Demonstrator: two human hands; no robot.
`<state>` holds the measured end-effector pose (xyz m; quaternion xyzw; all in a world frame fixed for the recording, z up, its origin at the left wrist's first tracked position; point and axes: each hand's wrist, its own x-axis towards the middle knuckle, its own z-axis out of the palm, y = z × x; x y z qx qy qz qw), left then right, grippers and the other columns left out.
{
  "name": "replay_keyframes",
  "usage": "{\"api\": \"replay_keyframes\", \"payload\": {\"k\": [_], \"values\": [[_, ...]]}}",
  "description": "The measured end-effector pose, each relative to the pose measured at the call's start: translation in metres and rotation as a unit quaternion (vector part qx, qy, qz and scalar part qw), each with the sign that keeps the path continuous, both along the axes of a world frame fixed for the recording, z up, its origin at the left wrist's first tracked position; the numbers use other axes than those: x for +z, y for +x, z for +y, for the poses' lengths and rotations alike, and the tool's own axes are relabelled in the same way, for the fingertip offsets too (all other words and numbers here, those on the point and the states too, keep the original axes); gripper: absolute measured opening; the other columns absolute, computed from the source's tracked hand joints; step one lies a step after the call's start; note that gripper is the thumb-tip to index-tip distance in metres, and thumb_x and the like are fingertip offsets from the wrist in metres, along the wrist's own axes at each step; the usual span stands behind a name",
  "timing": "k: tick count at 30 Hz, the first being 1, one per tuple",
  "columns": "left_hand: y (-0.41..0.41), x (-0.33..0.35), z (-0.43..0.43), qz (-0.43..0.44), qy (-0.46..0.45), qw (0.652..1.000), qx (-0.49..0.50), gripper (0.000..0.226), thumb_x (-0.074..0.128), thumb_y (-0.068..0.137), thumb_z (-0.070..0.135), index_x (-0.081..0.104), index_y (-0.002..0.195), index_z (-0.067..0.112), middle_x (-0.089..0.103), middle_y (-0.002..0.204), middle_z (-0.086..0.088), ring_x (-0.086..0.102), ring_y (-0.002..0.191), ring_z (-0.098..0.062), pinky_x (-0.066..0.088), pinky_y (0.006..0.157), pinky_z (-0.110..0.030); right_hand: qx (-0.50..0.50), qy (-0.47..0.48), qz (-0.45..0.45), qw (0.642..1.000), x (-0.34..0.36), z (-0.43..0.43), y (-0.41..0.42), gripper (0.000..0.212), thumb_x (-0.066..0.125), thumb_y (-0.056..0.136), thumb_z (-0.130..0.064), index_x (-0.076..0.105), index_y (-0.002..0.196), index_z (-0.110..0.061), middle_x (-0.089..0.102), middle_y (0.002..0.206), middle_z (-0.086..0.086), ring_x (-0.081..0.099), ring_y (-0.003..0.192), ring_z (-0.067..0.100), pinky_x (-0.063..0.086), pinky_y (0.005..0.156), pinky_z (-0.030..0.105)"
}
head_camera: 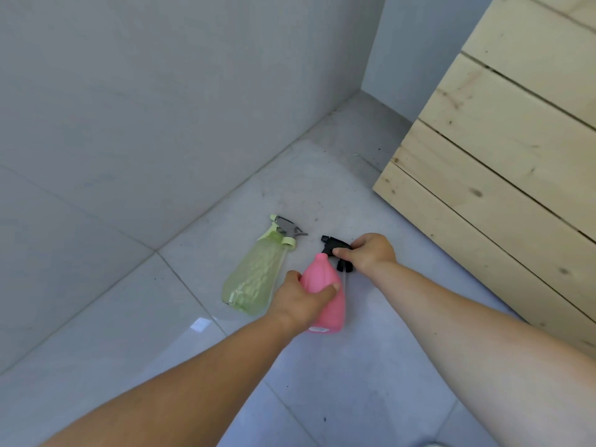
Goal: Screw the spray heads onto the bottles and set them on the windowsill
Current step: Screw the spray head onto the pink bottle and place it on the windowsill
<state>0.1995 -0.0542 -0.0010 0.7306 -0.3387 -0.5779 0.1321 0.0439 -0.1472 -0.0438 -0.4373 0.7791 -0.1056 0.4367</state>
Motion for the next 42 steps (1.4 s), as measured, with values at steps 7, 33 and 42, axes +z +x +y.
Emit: {"api": "replay_keyframes", "payload": {"k": [7, 33, 42], "values": [[0.004, 0.002, 0.006, 0.045, -0.004, 0.999, 0.028, 0.068, 0.078, 0.086, 0.048, 0.047, 0.136, 0.013, 0.058, 0.120, -0.001, 0.063, 0.108, -0.025, 0.053, 0.086, -0.034, -0.066, -0.013, -0.120, 0.990, 0.004, 0.003, -0.001, 0.022, 0.084, 0.075, -0.020, 0.063, 0.072, -0.015, 0.064, 0.073, 0.004, 0.063, 0.075, 0.024, 0.058, 0.084, 0.046], [0.073, 0.222, 0.083, 0.081, -0.260, 0.961, -0.036, 0.078, 0.087, 0.056, 0.041, 0.056, 0.127, 0.029, 0.065, 0.122, 0.003, 0.070, 0.108, -0.020, 0.064, 0.083, -0.036, -0.022, -0.349, -0.289, 0.891, 0.356, 0.042, 0.026, 0.011, 0.065, 0.093, -0.018, 0.070, 0.100, -0.012, 0.077, 0.089, 0.007, 0.072, 0.079, 0.023, 0.061, 0.071, 0.033], [0.098, 0.274, 0.109, 0.043, -0.309, 0.949, -0.050, 0.082, 0.087, 0.062, 0.036, 0.052, 0.136, 0.027, 0.062, 0.124, 0.008, 0.069, 0.108, -0.015, 0.062, 0.084, -0.032, -0.068, -0.405, -0.338, 0.846, 0.415, 0.080, 0.033, 0.009, 0.063, 0.095, -0.017, 0.069, 0.098, -0.011, 0.073, 0.087, 0.007, 0.068, 0.079, 0.021, 0.058, 0.063, 0.026]]}}
